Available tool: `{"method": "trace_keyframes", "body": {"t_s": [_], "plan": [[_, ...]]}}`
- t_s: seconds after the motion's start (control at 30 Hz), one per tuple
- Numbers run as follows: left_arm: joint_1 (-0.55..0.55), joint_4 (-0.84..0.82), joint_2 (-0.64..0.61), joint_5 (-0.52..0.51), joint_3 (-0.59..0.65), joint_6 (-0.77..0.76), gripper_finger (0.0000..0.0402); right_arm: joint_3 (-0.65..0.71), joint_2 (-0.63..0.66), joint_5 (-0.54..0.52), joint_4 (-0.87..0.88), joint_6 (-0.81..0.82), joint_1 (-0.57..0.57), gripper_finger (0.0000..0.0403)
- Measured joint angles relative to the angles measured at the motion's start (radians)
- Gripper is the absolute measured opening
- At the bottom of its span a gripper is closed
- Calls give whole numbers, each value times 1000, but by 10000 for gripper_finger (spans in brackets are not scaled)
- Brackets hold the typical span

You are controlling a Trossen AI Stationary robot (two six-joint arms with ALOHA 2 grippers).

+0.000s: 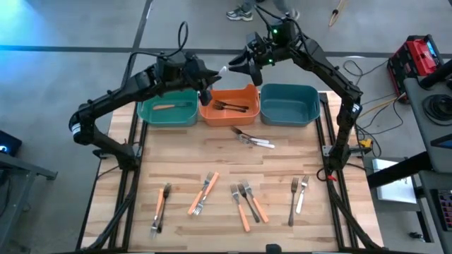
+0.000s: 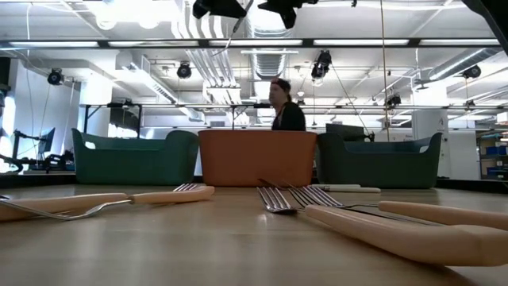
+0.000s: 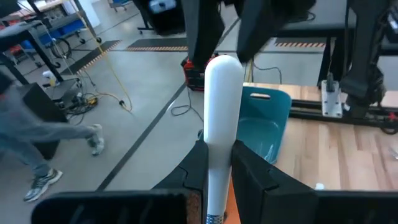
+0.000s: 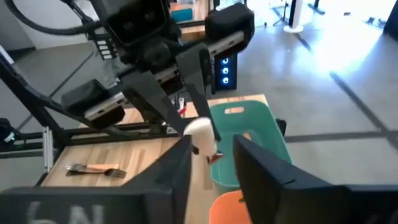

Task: Sort silverware by color (type)
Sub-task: Put the white fork into the blue bin

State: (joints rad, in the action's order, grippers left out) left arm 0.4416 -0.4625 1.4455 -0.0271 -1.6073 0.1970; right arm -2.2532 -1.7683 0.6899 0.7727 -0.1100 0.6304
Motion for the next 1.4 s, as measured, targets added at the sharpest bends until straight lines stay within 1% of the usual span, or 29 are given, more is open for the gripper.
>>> {"method": "trace_keyframes", "body": {"t_s": [0.17,0.23,0.3,0.37,0.4,0.47,0.5,0.57,0.63,0.77,0.9,1.0,1.13,1.3,1.4], "plan": [[0,17,0,13,0,-23,28,24,0,1,5,13,-5,198],[1,19,0,-8,0,-30,28,33,-1,-1,-17,40,-8,222],[1,43,7,-51,0,-44,28,36,-10,-22,-66,82,-17,241],[0,62,19,-144,0,-70,28,37,-21,-52,-92,136,-20,255],[0,63,26,-184,0,-75,28,37,-28,-85,-105,164,-24,259],[-1,62,39,-248,0,-76,28,38,-36,-187,-109,211,-28,265],[-1,59,43,-276,0,-78,28,39,-40,-212,-106,223,-29,267],[-6,62,51,-314,0,-80,28,39,-45,-223,-127,253,-28,267],[-9,66,59,-323,0,-84,28,39,-50,-240,-158,297,-28,265],[-17,86,70,-324,0,-85,28,38,-70,-292,-193,330,-28,260],[-20,92,73,-324,0,-106,28,39,-95,-300,-235,369,-28,252],[-19,88,74,-326,0,-110,28,39,-102,-308,-234,378,-28,238],[-19,88,74,-332,0,-110,28,39,-104,-333,-251,361,-32,204],[-19,91,74,-334,0,-110,28,38,-104,-332,-275,350,-36,146],[-19,89,74,-337,0,-110,28,38,-104,-349,-282,334,-48,112]]}}
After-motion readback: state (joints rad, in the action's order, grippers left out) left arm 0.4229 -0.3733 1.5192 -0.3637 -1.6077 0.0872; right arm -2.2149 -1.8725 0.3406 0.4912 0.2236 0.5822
